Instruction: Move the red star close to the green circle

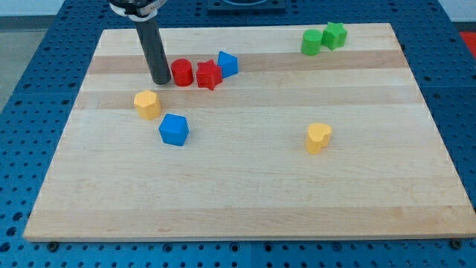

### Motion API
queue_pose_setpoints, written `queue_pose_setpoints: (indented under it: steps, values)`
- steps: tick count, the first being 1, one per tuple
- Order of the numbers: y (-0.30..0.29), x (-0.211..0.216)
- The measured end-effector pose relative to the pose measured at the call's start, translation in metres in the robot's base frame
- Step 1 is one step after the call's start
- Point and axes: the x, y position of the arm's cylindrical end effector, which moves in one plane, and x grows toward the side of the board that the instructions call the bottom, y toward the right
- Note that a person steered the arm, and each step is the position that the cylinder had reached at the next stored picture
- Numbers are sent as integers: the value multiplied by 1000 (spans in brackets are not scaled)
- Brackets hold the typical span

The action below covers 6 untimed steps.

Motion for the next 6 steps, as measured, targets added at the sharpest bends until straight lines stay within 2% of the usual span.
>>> queue_pose_setpoints:
  steps: [3,6]
  values:
    - [61,1]
    - [149,14]
